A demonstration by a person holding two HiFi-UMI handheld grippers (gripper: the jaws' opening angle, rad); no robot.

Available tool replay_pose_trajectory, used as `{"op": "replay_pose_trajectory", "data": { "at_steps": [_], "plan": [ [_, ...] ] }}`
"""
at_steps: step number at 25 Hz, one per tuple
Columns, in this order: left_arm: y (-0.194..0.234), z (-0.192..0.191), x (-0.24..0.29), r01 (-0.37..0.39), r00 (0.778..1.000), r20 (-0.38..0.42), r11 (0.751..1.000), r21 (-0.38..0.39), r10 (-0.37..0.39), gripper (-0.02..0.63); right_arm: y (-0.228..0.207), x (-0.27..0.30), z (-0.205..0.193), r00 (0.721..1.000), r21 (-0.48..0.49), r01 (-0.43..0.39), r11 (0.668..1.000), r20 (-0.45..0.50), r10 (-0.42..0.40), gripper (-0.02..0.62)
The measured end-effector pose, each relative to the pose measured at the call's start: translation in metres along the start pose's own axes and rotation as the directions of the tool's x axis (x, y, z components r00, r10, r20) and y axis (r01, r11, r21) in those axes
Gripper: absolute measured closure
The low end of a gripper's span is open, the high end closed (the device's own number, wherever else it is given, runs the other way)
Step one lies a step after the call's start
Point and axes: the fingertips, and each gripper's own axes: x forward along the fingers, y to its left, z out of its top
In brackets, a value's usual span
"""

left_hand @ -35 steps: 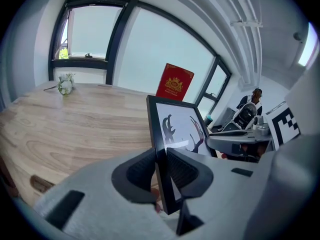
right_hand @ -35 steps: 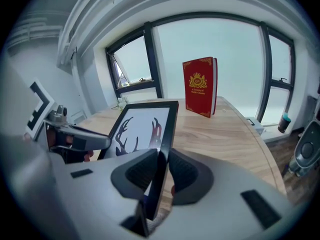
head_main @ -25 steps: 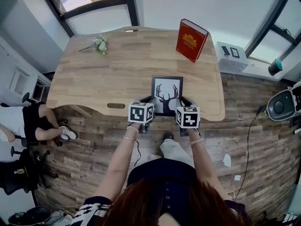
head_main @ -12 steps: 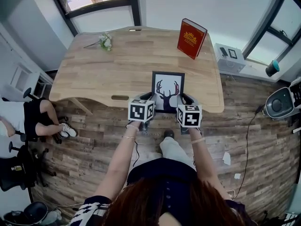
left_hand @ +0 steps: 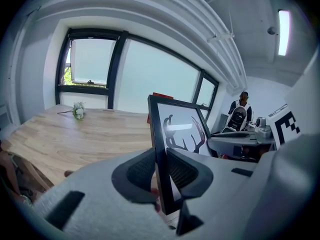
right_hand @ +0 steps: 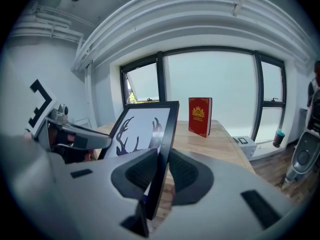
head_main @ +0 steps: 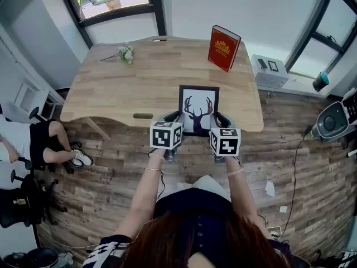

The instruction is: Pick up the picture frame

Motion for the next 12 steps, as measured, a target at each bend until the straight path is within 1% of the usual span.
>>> {"op": "replay_pose_trajectory", "data": {
  "at_steps": [6, 12],
  "plan": [
    [-0.015, 0.006, -0.007, -0.012, 1.000, 0.014, 1.000, 0.018, 0.012, 0.523, -0.007, -0.015, 0.003, 1.000, 0.002, -0.009, 1.000, 0.021, 0.009, 0.520],
    [-0.038, 0.008, -0.019, -0.030, 0.999, 0.034, 1.000, 0.004, 0.030, 0.523, -0.015, -0.039, 0.008, 0.999, -0.017, -0.023, 1.000, 0.043, 0.023, 0.520]
  ]
}}
